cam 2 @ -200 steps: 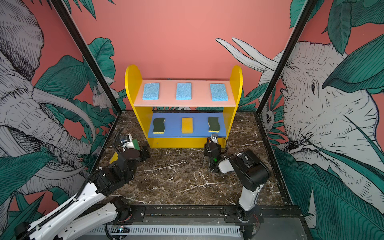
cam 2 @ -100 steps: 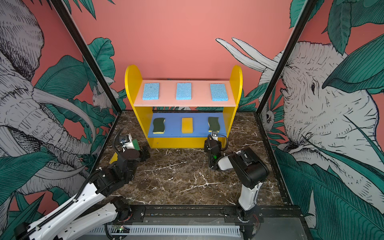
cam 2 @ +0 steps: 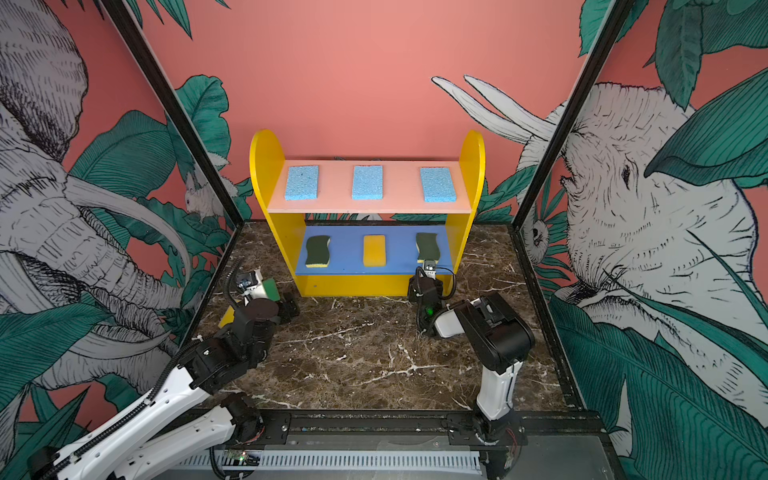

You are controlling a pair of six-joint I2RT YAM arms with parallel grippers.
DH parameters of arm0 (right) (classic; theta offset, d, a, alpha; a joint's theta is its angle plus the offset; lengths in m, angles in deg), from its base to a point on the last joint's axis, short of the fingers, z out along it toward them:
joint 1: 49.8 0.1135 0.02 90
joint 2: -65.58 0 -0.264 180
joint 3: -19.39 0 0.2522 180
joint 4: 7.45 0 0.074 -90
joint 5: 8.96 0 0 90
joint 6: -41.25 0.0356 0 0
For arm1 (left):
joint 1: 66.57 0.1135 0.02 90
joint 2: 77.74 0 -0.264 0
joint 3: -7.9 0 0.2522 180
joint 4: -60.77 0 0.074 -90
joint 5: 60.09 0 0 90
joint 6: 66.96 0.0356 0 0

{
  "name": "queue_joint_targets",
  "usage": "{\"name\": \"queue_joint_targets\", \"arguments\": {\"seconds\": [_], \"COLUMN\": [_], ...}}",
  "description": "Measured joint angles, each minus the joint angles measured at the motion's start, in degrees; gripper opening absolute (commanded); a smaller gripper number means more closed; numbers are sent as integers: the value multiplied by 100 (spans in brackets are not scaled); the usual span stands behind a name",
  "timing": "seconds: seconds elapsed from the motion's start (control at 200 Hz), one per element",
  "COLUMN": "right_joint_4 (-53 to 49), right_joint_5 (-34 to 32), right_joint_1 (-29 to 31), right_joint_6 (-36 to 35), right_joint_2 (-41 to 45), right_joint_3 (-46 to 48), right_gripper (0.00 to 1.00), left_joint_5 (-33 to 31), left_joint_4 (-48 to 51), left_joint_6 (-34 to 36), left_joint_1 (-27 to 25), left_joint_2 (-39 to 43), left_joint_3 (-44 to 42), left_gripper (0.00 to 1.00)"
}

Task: Place and organize the cleaning sponges onto the shelf
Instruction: 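Push the right gripper farther under the blue shelf with the orange sponge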

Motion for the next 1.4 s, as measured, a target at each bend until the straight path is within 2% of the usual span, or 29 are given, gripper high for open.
{"name": "queue_joint_targets", "arguments": {"seconds": [1.0, 1.315, 1.4], "right_joint_4": [286, 232, 232], "right_joint_5": [-22, -81, -96], "right_joint_1": [101, 157, 162], "right_joint_6": [50, 63, 63], "right_joint_2": [79, 76, 68], "right_joint_3": [367, 393, 387], "right_gripper": [66, 67, 71], "left_joint_5": [0, -2, -4], "left_joint_4": [146, 195, 247], "left_joint_6": [-278, -299, -313], "left_joint_1": [0, 0, 0], "left_joint_2": [170, 243, 269], "left_joint_3": [-9, -48, -76], "left_gripper": [90, 90, 90]}}
